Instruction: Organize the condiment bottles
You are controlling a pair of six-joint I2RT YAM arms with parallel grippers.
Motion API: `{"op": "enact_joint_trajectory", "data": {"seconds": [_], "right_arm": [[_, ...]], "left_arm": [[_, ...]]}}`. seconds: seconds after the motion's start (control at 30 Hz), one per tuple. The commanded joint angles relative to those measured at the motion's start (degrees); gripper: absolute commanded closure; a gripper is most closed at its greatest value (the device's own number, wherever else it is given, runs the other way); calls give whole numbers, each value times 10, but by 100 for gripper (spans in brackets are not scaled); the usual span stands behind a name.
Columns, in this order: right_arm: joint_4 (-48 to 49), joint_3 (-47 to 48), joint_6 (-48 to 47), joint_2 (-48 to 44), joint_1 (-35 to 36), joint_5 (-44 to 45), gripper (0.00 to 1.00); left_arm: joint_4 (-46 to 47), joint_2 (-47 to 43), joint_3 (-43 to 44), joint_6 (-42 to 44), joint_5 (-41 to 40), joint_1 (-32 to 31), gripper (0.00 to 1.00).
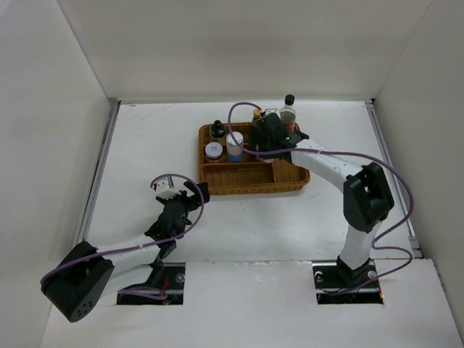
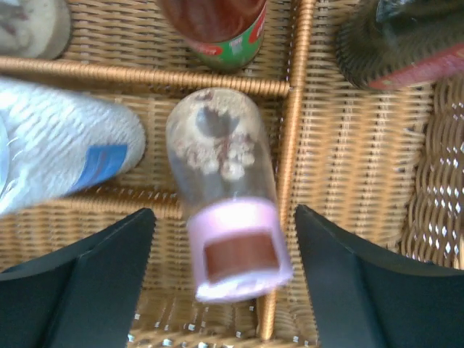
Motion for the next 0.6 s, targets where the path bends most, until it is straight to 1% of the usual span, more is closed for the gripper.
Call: {"op": "enact_joint_trajectory", "data": {"seconds": [0.0, 0.1, 0.23, 0.33, 0.47, 0.57], "right_arm": [[75, -24, 6, -73, 21, 43, 10], [103, -57, 5, -101, 34, 69, 7], [151, -121, 12, -137, 38, 109, 6], [189, -168, 23, -160, 38, 106, 6], [206, -192, 31, -158, 38, 104, 7], [234, -205, 32, -150, 38, 103, 10]], "left_arm": [[32, -2, -3, -5, 7, -3, 0], [33, -2, -3, -5, 7, -3, 0], [33, -1, -3, -5, 7, -3, 0], [33, -1, -3, -5, 7, -3, 0], [33, -1, -3, -5, 7, -3, 0], [33, 1, -2, -5, 7, -3, 0]]}}
